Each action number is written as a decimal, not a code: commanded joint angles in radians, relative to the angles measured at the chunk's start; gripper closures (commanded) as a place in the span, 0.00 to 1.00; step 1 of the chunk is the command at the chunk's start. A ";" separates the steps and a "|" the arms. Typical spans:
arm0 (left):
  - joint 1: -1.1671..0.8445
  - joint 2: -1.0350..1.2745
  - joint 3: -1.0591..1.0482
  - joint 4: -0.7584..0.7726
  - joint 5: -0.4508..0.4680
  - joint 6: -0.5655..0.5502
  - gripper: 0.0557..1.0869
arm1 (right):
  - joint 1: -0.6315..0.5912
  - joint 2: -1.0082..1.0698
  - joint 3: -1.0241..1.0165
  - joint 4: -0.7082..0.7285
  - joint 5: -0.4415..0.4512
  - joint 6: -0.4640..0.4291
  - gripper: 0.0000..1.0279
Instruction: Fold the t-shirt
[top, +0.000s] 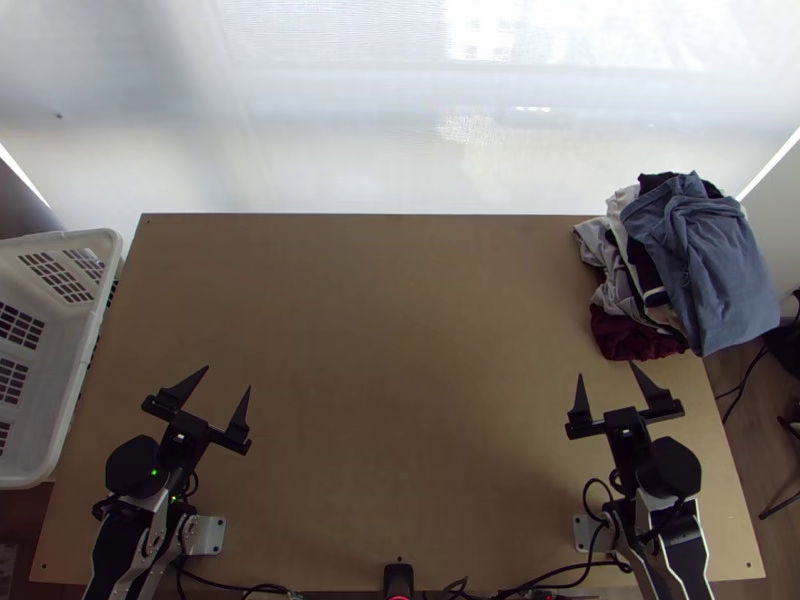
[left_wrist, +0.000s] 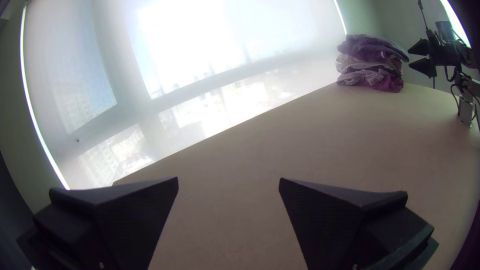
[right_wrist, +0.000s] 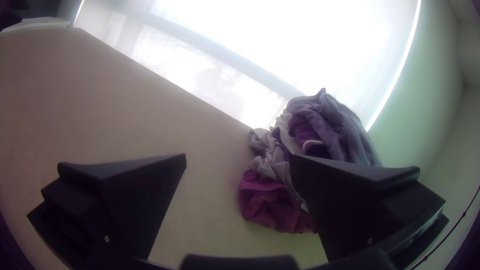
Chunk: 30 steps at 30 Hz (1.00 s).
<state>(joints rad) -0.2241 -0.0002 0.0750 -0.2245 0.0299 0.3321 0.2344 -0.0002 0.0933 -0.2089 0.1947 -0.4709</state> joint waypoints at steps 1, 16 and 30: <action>0.000 0.000 0.000 0.001 -0.001 -0.001 0.05 | 0.003 0.000 0.000 0.000 0.000 0.000 0.04; 0.000 0.000 0.000 0.004 -0.001 -0.001 0.05 | 0.065 0.000 0.000 0.000 0.000 0.000 0.04; 0.002 0.000 0.000 0.002 -0.001 0.001 0.05 | 0.098 0.000 0.000 0.000 0.000 -0.002 0.04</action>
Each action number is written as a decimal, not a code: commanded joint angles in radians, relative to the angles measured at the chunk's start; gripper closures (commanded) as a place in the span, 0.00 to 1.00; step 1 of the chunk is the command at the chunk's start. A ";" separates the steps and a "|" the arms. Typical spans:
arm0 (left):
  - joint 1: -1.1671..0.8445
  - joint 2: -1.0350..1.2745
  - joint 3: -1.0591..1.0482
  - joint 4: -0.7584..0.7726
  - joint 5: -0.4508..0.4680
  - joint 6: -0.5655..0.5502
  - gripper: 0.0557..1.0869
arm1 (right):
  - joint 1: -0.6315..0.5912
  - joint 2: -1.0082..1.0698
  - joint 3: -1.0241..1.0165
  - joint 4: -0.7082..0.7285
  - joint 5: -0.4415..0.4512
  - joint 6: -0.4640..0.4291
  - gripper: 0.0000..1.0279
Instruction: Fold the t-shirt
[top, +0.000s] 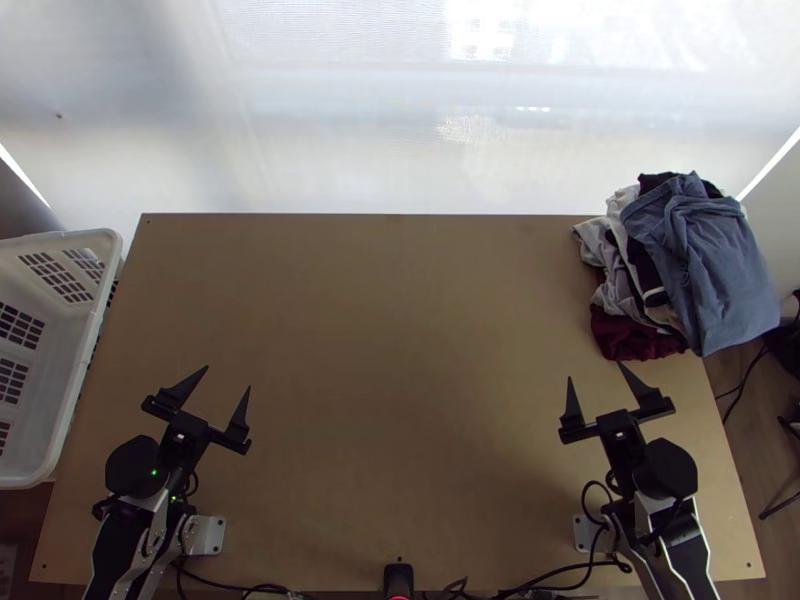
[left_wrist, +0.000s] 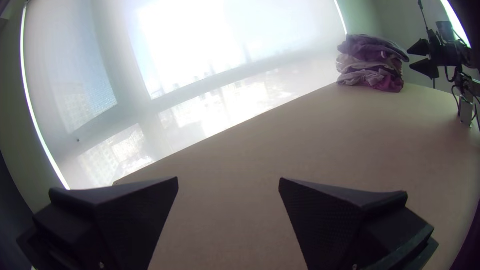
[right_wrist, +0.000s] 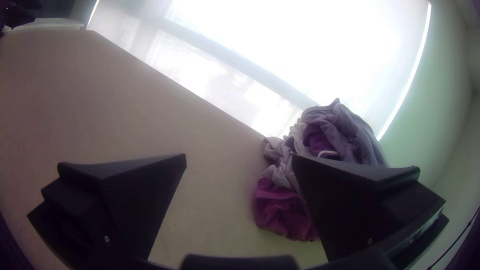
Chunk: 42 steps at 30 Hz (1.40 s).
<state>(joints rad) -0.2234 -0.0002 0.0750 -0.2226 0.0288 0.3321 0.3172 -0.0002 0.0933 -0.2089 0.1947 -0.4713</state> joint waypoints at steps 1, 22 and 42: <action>-0.001 0.000 0.000 0.000 0.000 0.001 0.05 | 0.016 0.000 0.000 0.000 0.000 -0.001 0.04; -0.001 0.000 0.000 0.002 0.000 -0.001 0.05 | 0.031 0.000 0.000 -0.009 -0.028 -0.001 0.04; -0.054 -0.001 0.000 -0.001 0.000 -0.041 0.05 | 0.074 -0.003 0.002 -0.012 -0.046 -0.043 0.04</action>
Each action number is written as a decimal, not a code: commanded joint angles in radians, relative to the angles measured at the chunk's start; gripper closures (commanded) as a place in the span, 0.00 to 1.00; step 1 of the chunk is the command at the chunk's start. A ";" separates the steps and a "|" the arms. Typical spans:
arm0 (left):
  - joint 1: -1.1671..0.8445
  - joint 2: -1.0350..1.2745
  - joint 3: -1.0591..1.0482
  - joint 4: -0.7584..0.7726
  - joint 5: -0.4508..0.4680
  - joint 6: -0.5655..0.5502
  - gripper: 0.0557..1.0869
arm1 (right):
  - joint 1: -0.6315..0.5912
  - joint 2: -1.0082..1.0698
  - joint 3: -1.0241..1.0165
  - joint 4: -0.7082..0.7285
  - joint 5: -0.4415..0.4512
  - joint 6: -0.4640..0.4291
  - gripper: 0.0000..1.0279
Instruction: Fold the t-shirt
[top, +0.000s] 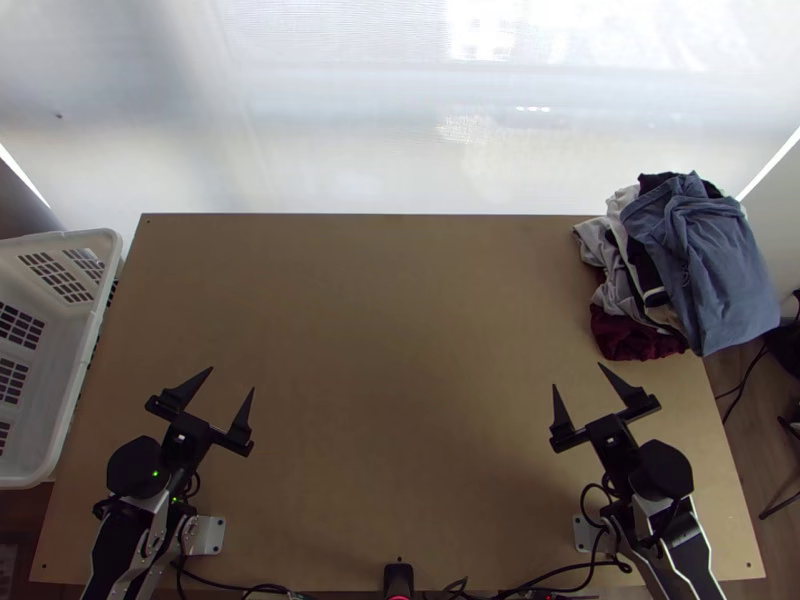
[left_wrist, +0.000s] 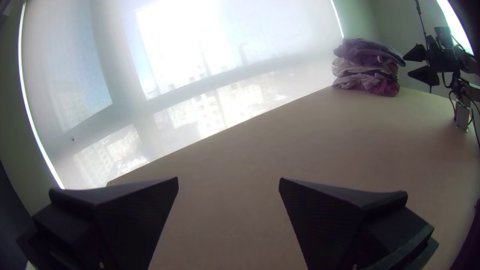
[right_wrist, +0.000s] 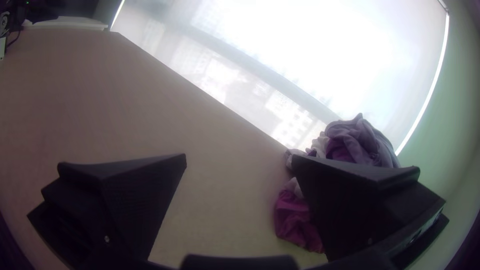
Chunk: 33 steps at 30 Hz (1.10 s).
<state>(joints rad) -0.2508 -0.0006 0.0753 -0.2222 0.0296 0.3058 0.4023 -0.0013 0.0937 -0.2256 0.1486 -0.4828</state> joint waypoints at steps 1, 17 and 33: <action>-0.028 -0.001 0.000 -0.002 0.000 -0.008 0.05 | -0.020 0.000 0.001 -0.001 -0.001 -0.043 0.04; 0.318 0.392 0.492 0.021 0.001 -0.168 0.05 | -0.080 0.465 0.454 -0.004 0.051 -0.046 0.04; 1.102 0.975 0.932 -0.052 0.056 -0.065 0.05 | -0.135 0.942 1.281 -0.523 0.169 0.153 0.04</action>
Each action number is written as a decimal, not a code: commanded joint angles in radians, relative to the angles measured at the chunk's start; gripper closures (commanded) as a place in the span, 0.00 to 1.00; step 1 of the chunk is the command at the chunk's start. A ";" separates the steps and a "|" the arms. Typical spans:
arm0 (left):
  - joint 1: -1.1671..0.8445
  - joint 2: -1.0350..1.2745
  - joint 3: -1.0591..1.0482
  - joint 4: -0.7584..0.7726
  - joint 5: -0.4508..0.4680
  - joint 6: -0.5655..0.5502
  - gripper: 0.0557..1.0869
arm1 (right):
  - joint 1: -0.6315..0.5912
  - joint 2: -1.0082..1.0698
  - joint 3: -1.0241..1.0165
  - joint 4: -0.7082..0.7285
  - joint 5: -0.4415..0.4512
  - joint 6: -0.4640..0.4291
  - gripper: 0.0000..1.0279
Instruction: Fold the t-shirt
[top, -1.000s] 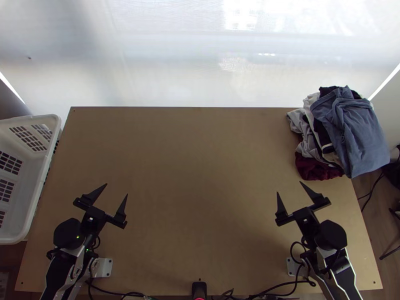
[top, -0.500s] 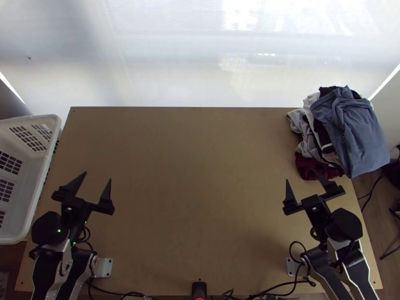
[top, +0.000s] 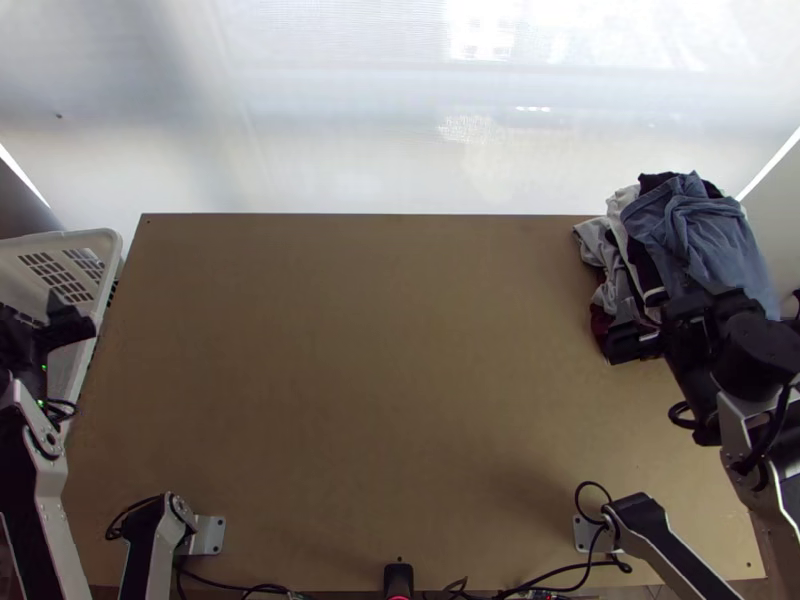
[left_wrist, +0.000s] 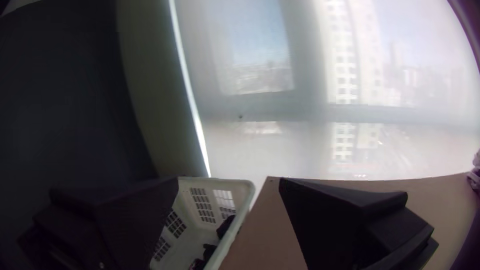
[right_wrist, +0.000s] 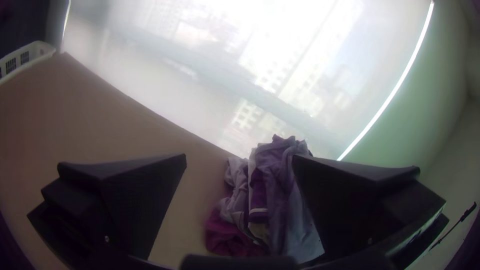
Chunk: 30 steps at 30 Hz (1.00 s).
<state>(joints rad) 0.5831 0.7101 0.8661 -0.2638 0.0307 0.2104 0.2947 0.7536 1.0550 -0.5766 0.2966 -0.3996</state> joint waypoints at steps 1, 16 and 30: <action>0.290 0.313 0.157 -0.022 0.067 0.041 0.05 | -0.037 0.211 0.364 -0.200 0.021 0.079 0.04; 0.457 0.980 0.401 -0.015 0.146 0.159 0.05 | -0.040 0.382 0.698 -0.437 0.021 0.128 0.04; 0.411 1.526 0.860 -0.298 0.215 0.287 0.05 | -0.039 0.440 0.735 -0.471 0.019 0.139 0.04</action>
<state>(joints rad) 1.0172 1.9873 1.5146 -0.4660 0.2291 0.4599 0.2558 1.1564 1.7596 -1.0340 0.3176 -0.2649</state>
